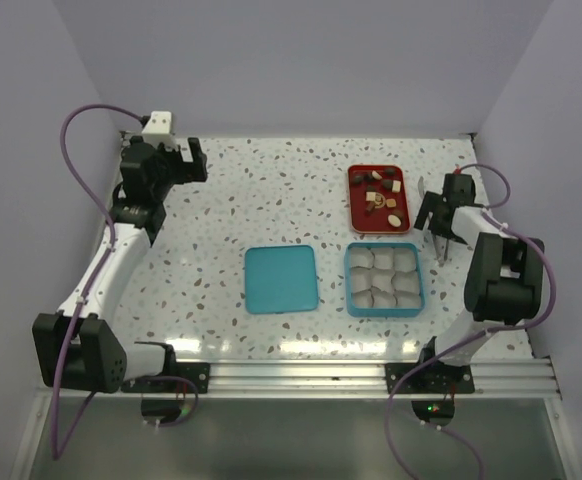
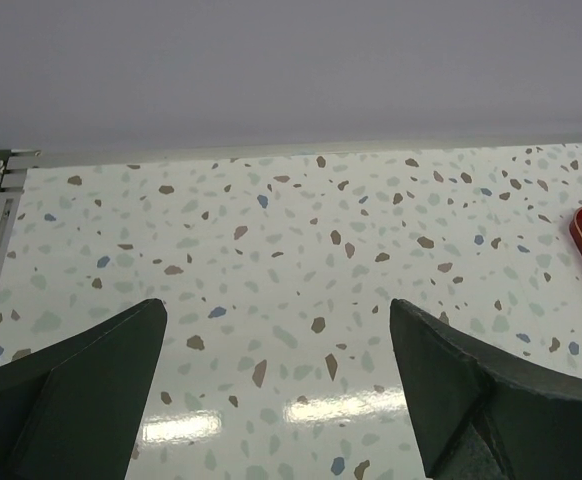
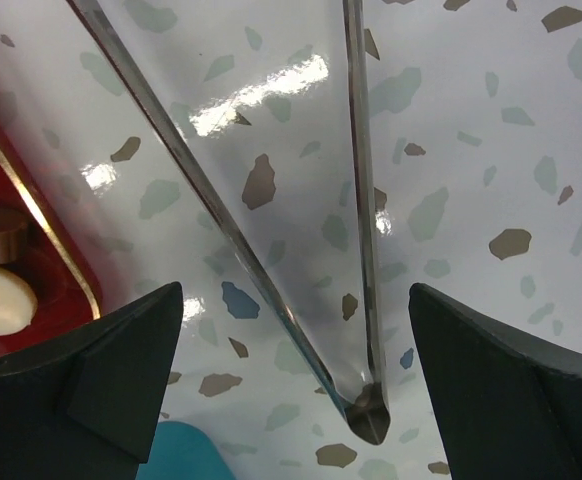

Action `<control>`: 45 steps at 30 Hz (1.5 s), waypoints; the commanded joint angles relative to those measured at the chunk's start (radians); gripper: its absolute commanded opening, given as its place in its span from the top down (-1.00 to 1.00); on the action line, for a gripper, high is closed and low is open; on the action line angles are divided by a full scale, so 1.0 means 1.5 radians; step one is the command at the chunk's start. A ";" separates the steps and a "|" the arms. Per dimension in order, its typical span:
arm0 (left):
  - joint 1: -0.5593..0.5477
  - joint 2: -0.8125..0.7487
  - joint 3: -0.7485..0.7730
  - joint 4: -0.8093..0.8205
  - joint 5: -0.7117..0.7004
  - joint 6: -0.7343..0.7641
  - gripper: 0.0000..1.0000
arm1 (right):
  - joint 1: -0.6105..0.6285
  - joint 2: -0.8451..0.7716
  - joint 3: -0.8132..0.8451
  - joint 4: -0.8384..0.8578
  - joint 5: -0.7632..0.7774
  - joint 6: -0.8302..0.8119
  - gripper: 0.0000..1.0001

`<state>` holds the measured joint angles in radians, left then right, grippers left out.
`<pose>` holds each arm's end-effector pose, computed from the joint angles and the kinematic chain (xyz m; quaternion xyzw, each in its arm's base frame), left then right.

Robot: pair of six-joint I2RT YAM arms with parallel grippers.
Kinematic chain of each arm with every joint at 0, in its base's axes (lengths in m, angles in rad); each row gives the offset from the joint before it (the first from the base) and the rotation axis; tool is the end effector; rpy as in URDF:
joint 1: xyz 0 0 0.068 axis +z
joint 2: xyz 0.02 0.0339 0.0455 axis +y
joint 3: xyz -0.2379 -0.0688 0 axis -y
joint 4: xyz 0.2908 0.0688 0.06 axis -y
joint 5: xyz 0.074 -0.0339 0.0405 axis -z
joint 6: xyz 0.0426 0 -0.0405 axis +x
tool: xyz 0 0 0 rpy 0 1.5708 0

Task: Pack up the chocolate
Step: Pick up the clamp at the center of the board.

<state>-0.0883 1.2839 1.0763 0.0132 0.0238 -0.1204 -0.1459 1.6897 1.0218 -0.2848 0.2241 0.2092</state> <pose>0.3625 -0.0331 0.3179 -0.0048 0.7724 -0.0753 0.6307 0.3752 -0.0647 0.1226 0.2007 0.9258 -0.0969 0.3055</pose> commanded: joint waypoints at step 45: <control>-0.004 -0.038 -0.030 0.043 0.019 -0.007 -1.00 | -0.024 -0.113 0.009 0.013 -0.058 -0.005 -0.09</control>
<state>-0.0883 1.2552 1.0325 0.0284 0.0334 -0.1204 -0.1818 1.5784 0.9951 -0.2340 0.1387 0.2050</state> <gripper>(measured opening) 0.997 0.546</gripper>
